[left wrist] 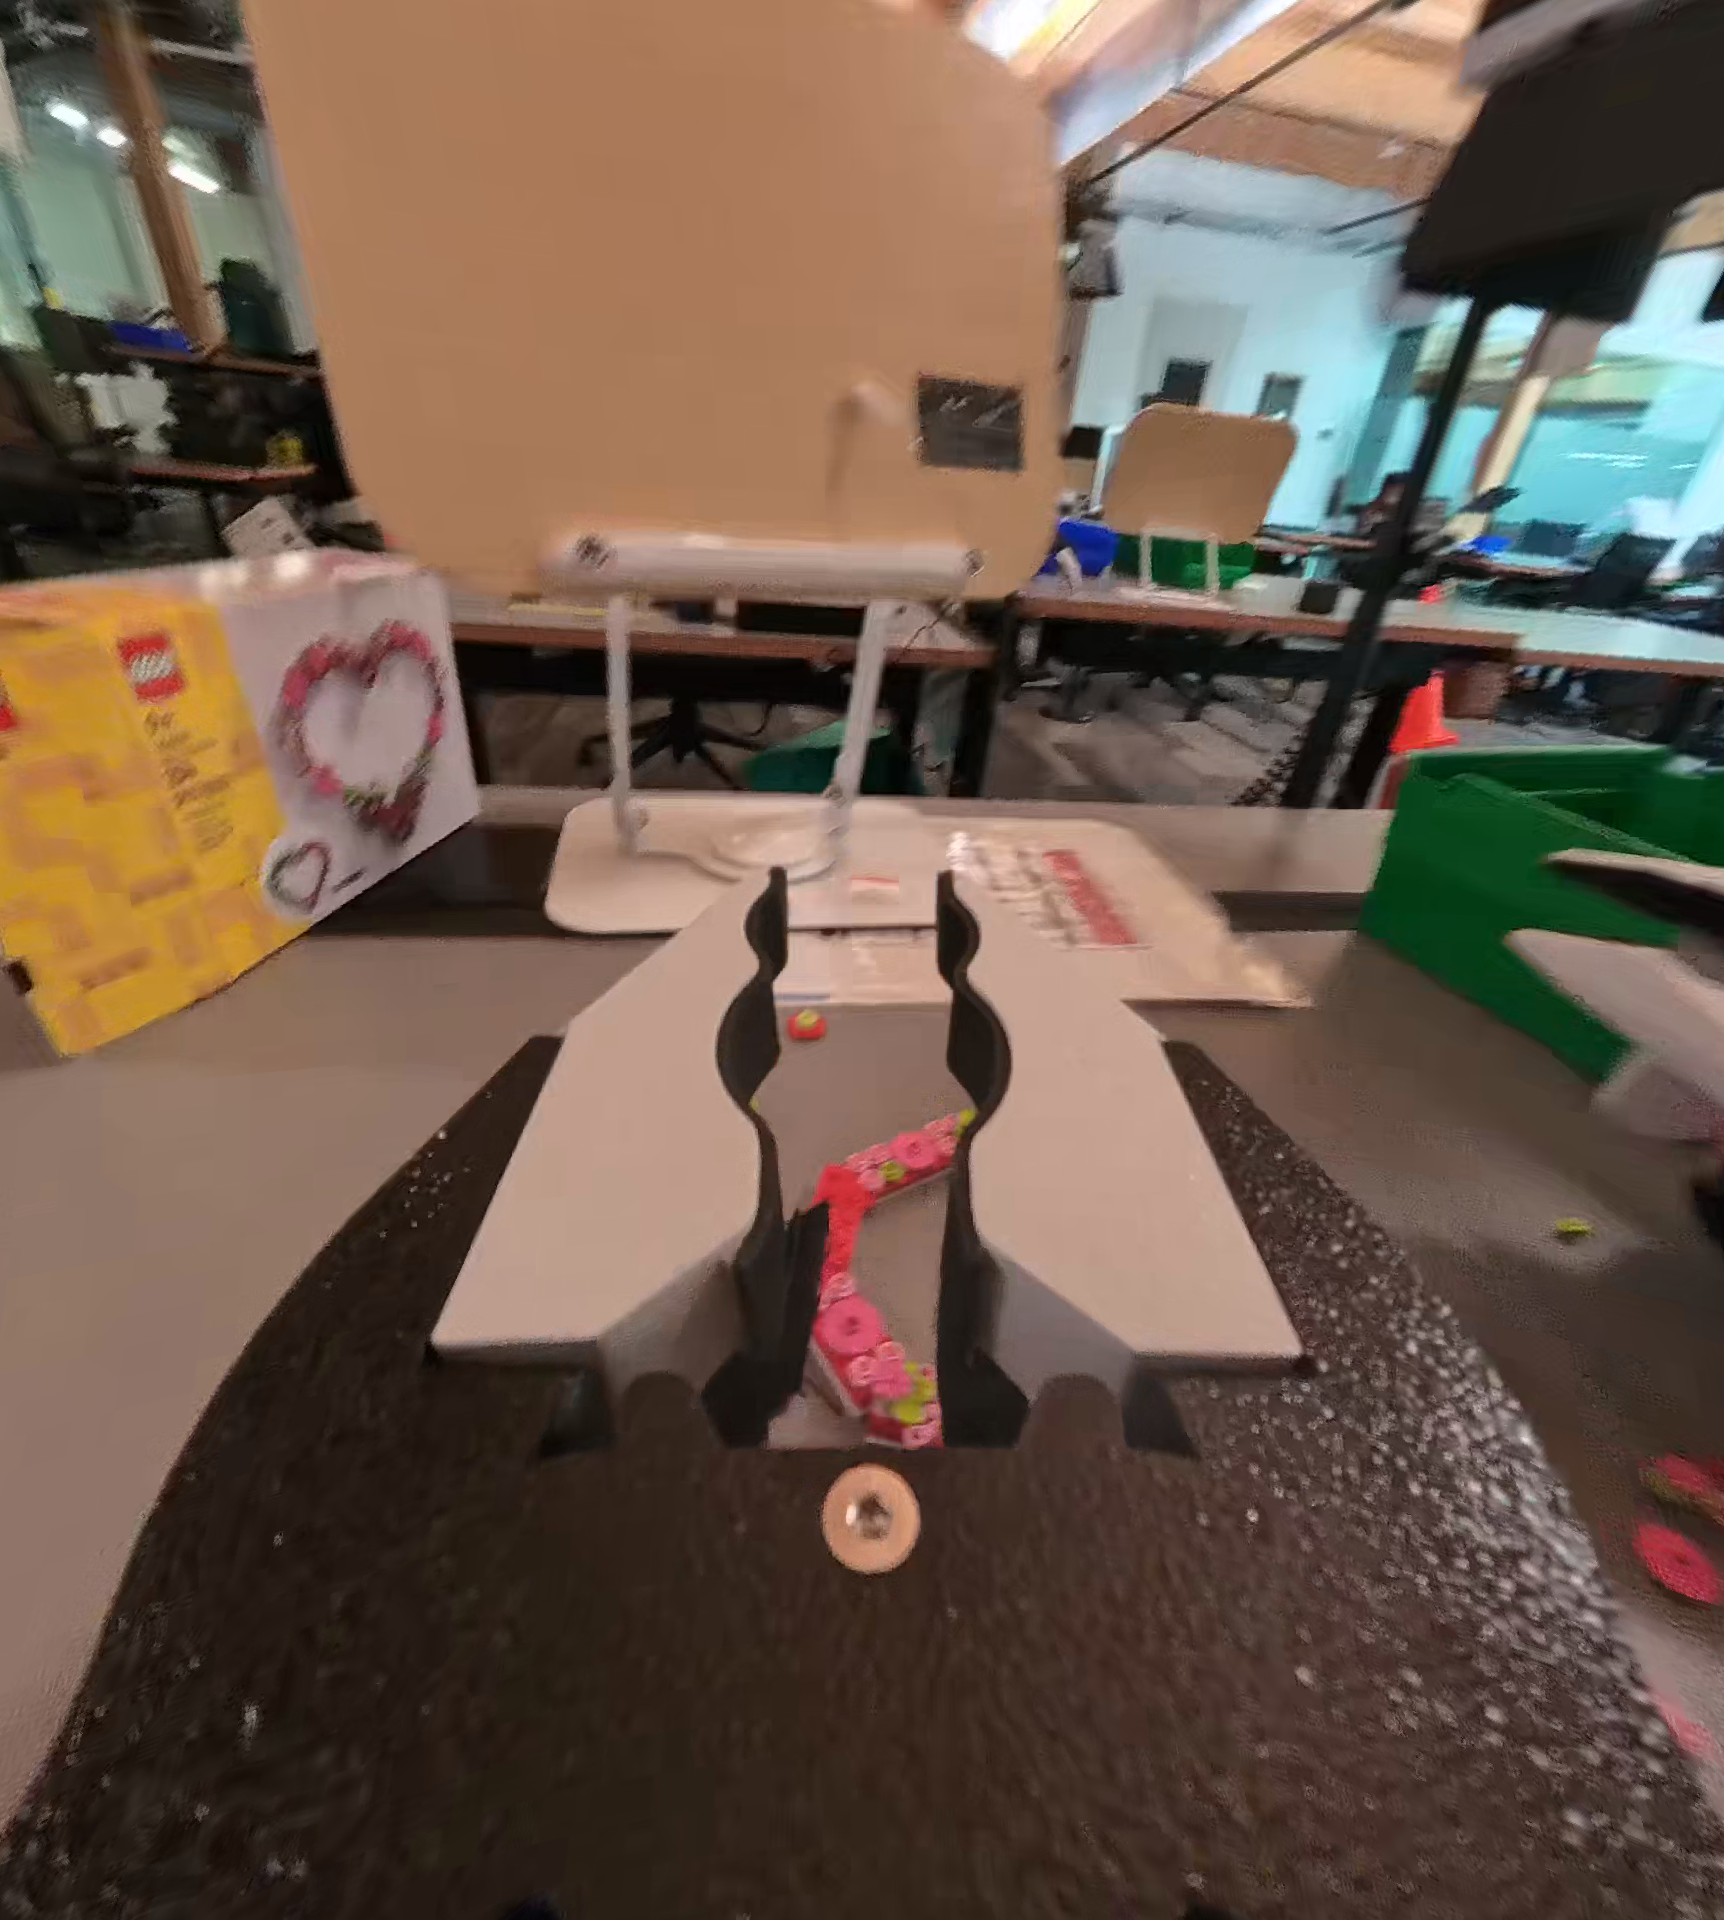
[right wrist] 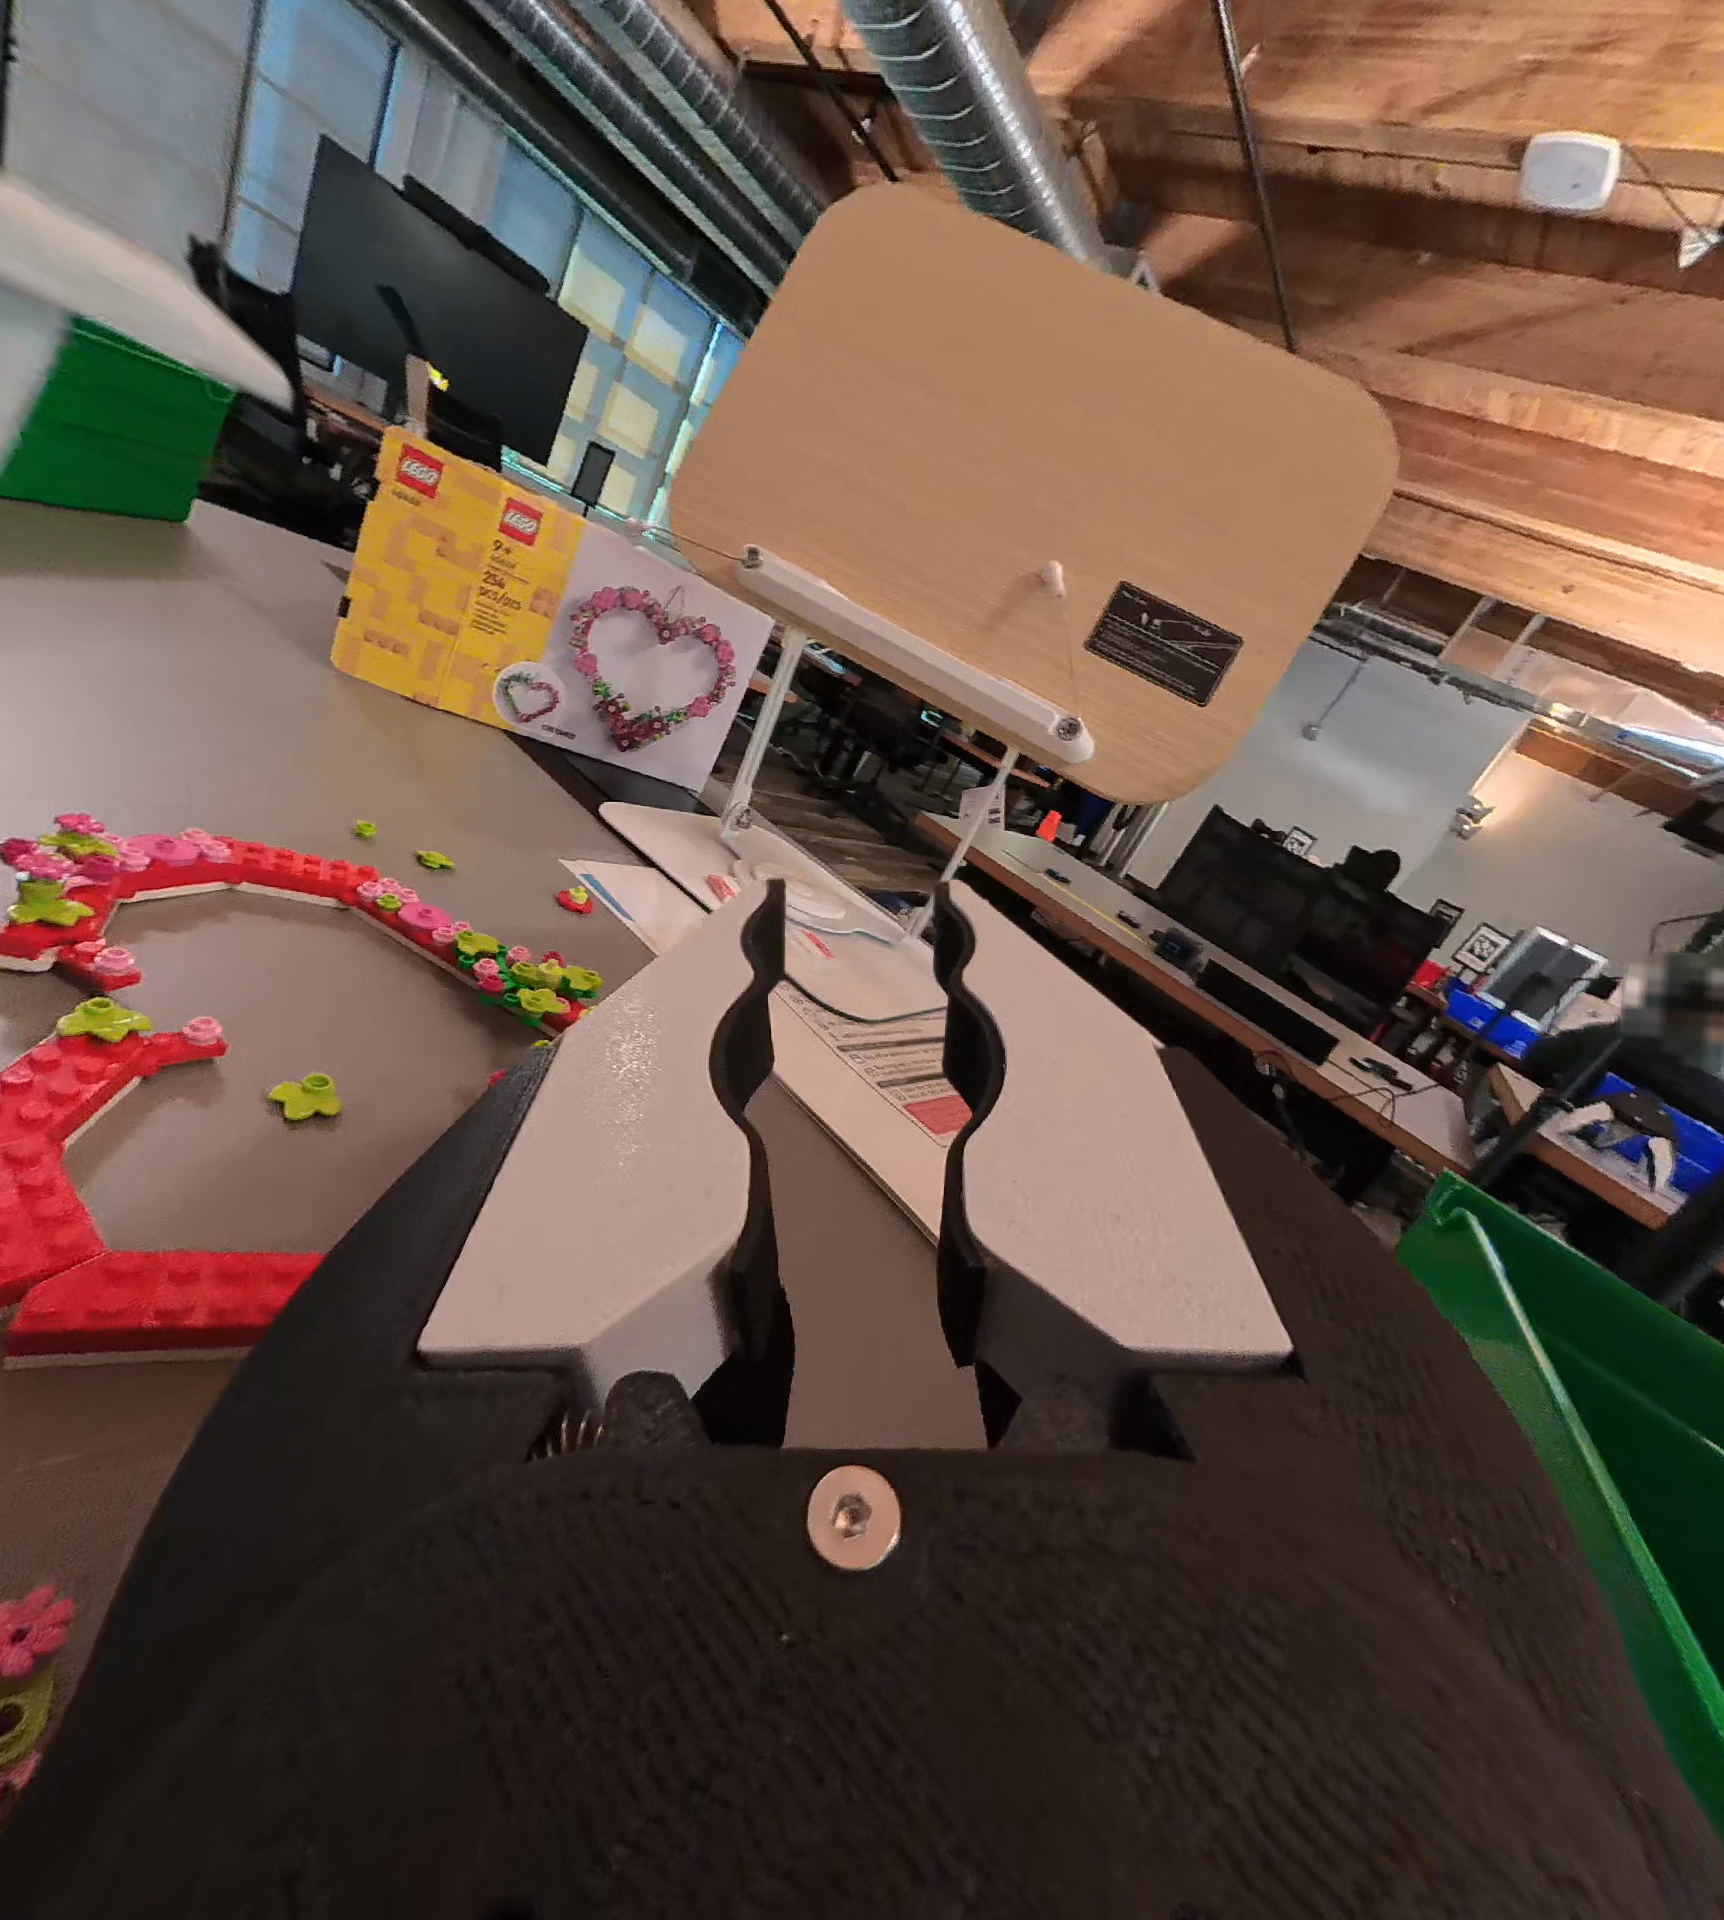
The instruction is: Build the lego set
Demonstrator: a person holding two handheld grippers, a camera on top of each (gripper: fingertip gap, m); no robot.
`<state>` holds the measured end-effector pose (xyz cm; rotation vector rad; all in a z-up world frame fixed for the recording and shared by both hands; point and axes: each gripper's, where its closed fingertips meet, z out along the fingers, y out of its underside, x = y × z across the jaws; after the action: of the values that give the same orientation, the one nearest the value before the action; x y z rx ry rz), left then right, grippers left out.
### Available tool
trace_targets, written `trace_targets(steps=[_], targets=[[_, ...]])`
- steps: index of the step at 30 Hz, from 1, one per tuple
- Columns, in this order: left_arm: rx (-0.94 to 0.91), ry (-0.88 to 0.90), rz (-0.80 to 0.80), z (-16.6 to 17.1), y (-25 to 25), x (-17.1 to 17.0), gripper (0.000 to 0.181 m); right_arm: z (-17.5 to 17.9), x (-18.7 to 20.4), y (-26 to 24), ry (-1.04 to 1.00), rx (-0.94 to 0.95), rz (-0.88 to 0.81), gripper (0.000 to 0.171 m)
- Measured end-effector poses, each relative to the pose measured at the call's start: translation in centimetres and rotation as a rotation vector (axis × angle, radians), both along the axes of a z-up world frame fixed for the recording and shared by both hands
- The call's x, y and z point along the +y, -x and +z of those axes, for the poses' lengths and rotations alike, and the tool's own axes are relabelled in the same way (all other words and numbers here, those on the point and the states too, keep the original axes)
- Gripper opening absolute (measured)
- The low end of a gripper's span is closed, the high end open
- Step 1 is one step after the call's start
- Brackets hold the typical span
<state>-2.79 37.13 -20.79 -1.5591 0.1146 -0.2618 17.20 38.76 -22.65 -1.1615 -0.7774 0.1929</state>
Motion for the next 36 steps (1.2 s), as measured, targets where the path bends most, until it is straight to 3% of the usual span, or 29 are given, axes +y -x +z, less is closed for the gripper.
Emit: trace_targets(steps=[5, 10, 25, 36], targets=[[-0.004, -0.096, 0.045, -1.0, 1.2, 0.5, 0.025, -0.4, -0.2, 0.7, -0.008, -0.043, 0.017, 0.026], [0.103, -0.242, -0.053, -1.1, -1.5, -0.7, 0.021, 0.0, 0.3, 0.4, -0.021, -0.022, 0.003, 0.026], [0.29, -0.22, -0.113, -3.0, -4.2, -1.0, 0.019, -0.7, -1.0, 2.2, 0.047, -0.029, 0.134, 0.019], [0.268, -0.204, -0.115, -3.2, -4.2, -1.3, 0.017, -0.6, -2.4, 1.3, 0.055, -0.019, 0.115, 0.018]])
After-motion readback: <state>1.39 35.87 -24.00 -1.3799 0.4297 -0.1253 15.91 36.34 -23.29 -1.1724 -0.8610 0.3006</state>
